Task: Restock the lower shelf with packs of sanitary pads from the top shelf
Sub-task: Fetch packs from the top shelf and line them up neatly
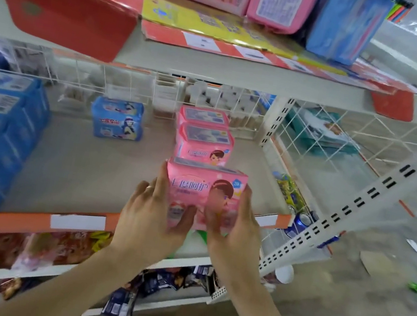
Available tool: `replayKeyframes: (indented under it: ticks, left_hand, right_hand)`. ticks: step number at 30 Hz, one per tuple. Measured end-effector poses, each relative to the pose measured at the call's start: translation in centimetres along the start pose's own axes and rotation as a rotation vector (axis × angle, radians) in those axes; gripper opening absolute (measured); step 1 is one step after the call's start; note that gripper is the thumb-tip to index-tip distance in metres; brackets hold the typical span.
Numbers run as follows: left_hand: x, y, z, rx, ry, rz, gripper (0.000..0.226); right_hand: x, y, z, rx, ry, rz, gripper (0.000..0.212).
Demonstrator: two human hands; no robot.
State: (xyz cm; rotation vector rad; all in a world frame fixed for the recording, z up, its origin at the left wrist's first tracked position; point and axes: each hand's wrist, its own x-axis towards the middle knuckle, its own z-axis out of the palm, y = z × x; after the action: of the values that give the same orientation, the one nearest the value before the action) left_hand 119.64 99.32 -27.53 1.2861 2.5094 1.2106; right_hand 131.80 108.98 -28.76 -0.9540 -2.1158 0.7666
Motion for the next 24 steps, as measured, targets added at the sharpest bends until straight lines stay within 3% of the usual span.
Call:
replayKeyframes:
  ticks: [10,14,24]
  left_hand:
    - [3.1,0.6,4.0,-0.015,0.035,-0.13,0.073]
    - [4.4,0.9,5.6,-0.039,0.048,-0.247,0.081]
    - [5.2,0.6,8.0,-0.119,0.057,-0.304,0.076]
  right_hand:
    - [5.5,5.9,1.4,0.045,-0.1,-0.149,0.081]
    - [7.6,8.2,0.8,0.083,-0.151,-0.195,0.081]
    - [9.3,11.3,0.8,0.214,-0.221,-0.214,0.069]
